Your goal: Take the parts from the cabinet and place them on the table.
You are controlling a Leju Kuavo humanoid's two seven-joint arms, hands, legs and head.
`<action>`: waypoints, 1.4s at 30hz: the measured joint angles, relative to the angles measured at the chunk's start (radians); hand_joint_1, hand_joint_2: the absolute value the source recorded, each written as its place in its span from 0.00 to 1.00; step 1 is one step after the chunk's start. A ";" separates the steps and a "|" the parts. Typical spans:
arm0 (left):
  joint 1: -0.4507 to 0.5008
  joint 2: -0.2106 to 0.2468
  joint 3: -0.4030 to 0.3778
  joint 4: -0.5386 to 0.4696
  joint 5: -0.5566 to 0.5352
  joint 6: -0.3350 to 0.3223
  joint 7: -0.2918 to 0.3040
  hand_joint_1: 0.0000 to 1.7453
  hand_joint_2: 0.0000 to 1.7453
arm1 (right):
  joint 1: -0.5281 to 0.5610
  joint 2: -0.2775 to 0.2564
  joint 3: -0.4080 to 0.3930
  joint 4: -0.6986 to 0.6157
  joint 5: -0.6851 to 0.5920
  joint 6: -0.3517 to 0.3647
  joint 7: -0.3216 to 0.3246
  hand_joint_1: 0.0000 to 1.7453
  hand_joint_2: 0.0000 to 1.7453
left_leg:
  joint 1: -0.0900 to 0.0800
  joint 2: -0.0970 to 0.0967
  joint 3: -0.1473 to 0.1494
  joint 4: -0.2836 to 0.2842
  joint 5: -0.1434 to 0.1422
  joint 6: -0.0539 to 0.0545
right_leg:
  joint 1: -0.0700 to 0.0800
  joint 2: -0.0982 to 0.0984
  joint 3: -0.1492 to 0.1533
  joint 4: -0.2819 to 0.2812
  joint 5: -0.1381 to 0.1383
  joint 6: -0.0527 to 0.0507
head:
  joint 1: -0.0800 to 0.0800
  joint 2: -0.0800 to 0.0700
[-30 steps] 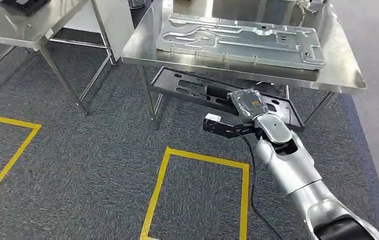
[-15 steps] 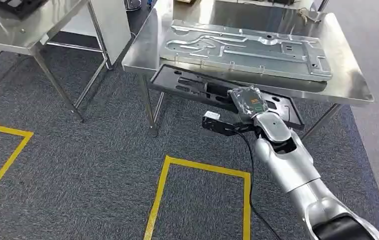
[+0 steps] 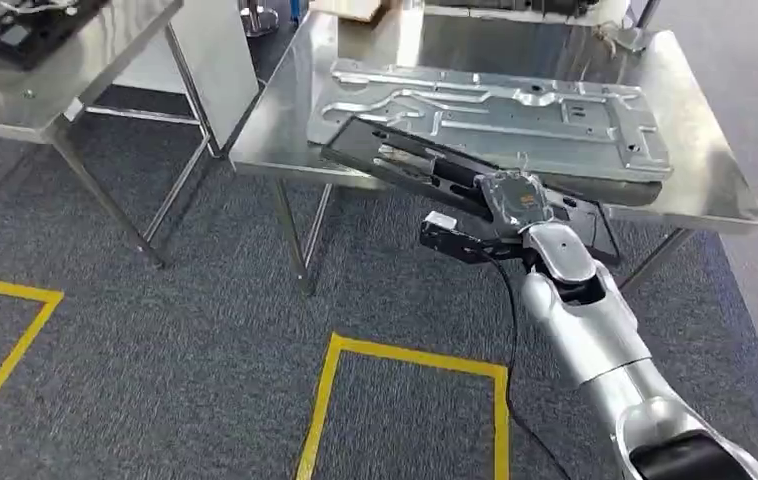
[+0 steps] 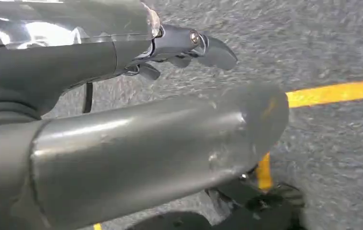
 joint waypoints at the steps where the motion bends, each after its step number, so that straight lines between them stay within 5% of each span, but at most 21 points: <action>1: 0.000 0.001 0.000 0.000 0.001 0.000 0.000 0.00 0.00 | 0.002 -0.003 0.000 0.000 0.002 0.000 0.000 1.00 1.00 | 0.003 0.000 -0.043 0.054 -0.029 -0.006 | 0.000 0.001 0.009 0.000 -0.008 -0.001 | 0.000 0.000; 4: 0.005 0.003 0.000 0.000 0.003 0.000 0.001 0.00 0.00 | 0.019 -0.005 -0.007 0.003 0.007 0.000 0.000 1.00 1.00 | 0.012 0.001 -0.117 0.078 -0.092 -0.016 | -0.003 0.012 0.044 0.000 -0.041 0.004 | 0.000 0.000; 6: 0.007 0.003 0.000 0.000 0.003 0.000 0.001 0.00 0.00 | 0.028 -0.005 -0.015 0.004 0.006 -0.002 0.000 1.00 1.00 | 0.015 0.001 -0.104 -0.043 -0.016 -0.013 | -0.005 0.014 0.077 0.002 -0.069 0.011 | 0.000 0.000; 8: 0.013 0.003 0.000 0.000 0.005 0.001 0.001 0.00 0.00 | 0.033 -0.005 -0.033 0.008 -0.010 0.001 0.002 1.00 1.00 | 0.016 -0.031 -0.088 -0.175 0.175 -0.014 | -0.005 0.027 0.099 0.007 -0.097 0.025 | 0.000 0.000; 9: 0.013 0.003 0.001 0.000 0.009 0.001 0.001 0.00 0.00 | 0.034 -0.005 -0.043 0.010 -0.032 0.017 0.001 1.00 1.00 | 0.011 -0.027 -0.085 -0.170 0.140 -0.009 | -0.005 0.033 0.099 0.006 -0.104 0.031 | 0.000 0.000; 12: 0.012 0.003 0.001 0.000 0.014 0.000 0.002 0.00 0.00 | 0.035 -0.004 -0.066 0.005 -0.076 0.045 -0.002 1.00 1.00 | 0.007 -0.003 -0.066 -0.176 0.139 0.015 | -0.006 0.038 0.101 0.021 -0.098 0.049 | 0.000 0.000; 15: 0.008 0.003 0.001 0.000 0.014 0.000 0.001 0.00 0.00 | 0.026 0.003 -0.086 0.000 -0.082 0.046 -0.002 1.00 1.00 | 0.012 0.019 -0.027 -0.198 0.120 0.033 | -0.006 -0.006 0.000 0.183 -0.084 0.066 | 0.000 0.000; 17: 0.009 0.003 0.001 0.000 0.014 0.000 0.001 0.00 0.00 | 0.028 0.008 -0.090 0.000 -0.084 0.047 -0.002 1.00 1.00 | 0.011 0.034 -0.005 -0.199 0.098 0.034 | -0.006 -0.009 -0.092 0.284 -0.147 0.070 | 0.000 0.000; 19: 0.009 0.003 0.002 0.000 0.015 0.000 0.001 0.00 0.00 | 0.036 0.010 -0.092 0.000 -0.084 0.046 -0.002 1.00 1.00 | 0.011 0.049 0.027 -0.199 0.071 0.034 | -0.007 -0.012 -0.146 0.295 -0.188 0.072 | 0.000 0.000; 21: 0.008 0.003 0.002 0.000 0.015 0.000 0.001 0.00 0.00 | 0.038 0.011 -0.095 0.000 -0.084 0.046 -0.001 1.00 1.00 | 0.011 0.065 0.069 -0.199 0.039 0.029 | -0.006 -0.022 -0.134 0.186 -0.125 0.067 | 0.000 0.000; 23: 0.011 0.003 0.002 0.000 0.015 -0.001 0.001 0.00 0.00 | 0.037 0.015 -0.099 0.001 -0.085 0.047 0.000 1.00 1.00 | 0.009 0.084 0.096 -0.204 0.008 0.020 | 0.005 -0.079 -0.106 0.038 0.056 0.051 | 0.001 0.000; 24: 0.010 0.003 0.002 0.000 0.017 0.000 0.001 0.00 0.00 | 0.034 0.016 -0.100 0.002 -0.085 0.049 0.002 1.00 1.00 | 0.004 0.088 0.118 -0.196 -0.007 0.014 | 0.013 -0.093 -0.113 0.027 0.080 0.038 | -0.001 0.000; 26: 0.002 0.003 0.002 0.000 0.018 0.000 0.000 0.00 0.00 | 0.033 0.022 -0.100 0.000 -0.087 0.059 0.003 1.00 1.00 | -0.005 0.101 0.141 -0.206 -0.014 -0.001 | 0.011 -0.062 -0.103 0.025 0.071 0.022 | 0.000 0.000; 28: -0.005 0.003 0.002 0.000 0.018 0.000 0.001 0.00 0.00 | 0.024 0.022 -0.100 -0.002 -0.087 0.069 0.005 1.00 1.00 | -0.001 0.090 0.115 -0.157 0.010 -0.014 | 0.000 -0.046 -0.077 0.012 0.063 0.009 | -0.001 0.000; 30: -0.007 0.003 0.002 0.000 0.021 0.000 0.000 0.00 0.00 | 0.013 0.017 -0.100 -0.002 -0.087 0.077 0.005 1.00 1.00 | 0.008 0.025 0.035 -0.020 0.032 -0.019 | -0.002 -0.036 -0.054 0.003 0.047 -0.005 | -0.001 0.000; 33: 0.000 0.004 0.002 0.000 0.021 0.000 0.003 0.00 0.00 | 0.009 0.012 -0.096 -0.002 -0.084 0.075 0.003 1.00 1.00 | 0.013 0.007 -0.081 0.094 -0.087 -0.025 | -0.003 -0.011 -0.017 0.003 0.014 -0.007 | -0.001 0.000; 35: 0.001 0.004 0.002 0.000 0.020 0.000 0.004 0.00 0.00 | 0.010 0.010 -0.095 -0.002 -0.078 0.060 -0.002 1.00 1.00 | 0.013 0.007 -0.108 0.057 -0.120 -0.024 | -0.002 0.000 0.015 0.003 -0.011 -0.005 | -0.001 0.000; 36: 0.001 0.004 0.002 0.000 0.020 0.000 0.004 0.00 0.00 | 0.009 0.008 -0.093 -0.002 -0.074 0.046 -0.005 1.00 1.00 | 0.013 0.007 -0.107 0.004 -0.086 -0.023 | -0.002 0.003 0.034 0.004 -0.025 -0.002 | 0.000 0.000; 38: 0.002 0.004 0.002 0.000 0.018 -0.002 0.008 0.00 0.00 | 0.004 0.003 -0.082 -0.003 -0.062 0.032 -0.011 1.00 1.00 | 0.012 0.008 -0.096 -0.135 0.109 -0.008 | -0.002 0.005 0.060 0.003 -0.054 0.005 | 0.000 0.000; 39: 0.002 0.004 0.002 0.000 0.018 -0.003 0.010 0.00 0.00 | -0.003 0.002 -0.075 -0.003 -0.057 0.028 -0.014 1.00 1.00 | 0.005 0.008 -0.113 -0.199 0.173 -0.004 | 0.003 0.010 0.070 0.018 -0.065 0.012 | 0.000 0.000; 42: -0.007 0.004 0.002 0.000 0.014 -0.006 0.012 0.00 0.00 | -0.029 -0.002 -0.050 -0.011 -0.039 0.035 -0.023 1.00 1.00 | 0.004 0.006 -0.090 -0.188 0.162 0.017 | 0.005 0.011 0.081 0.031 -0.074 0.034 | 0.000 0.000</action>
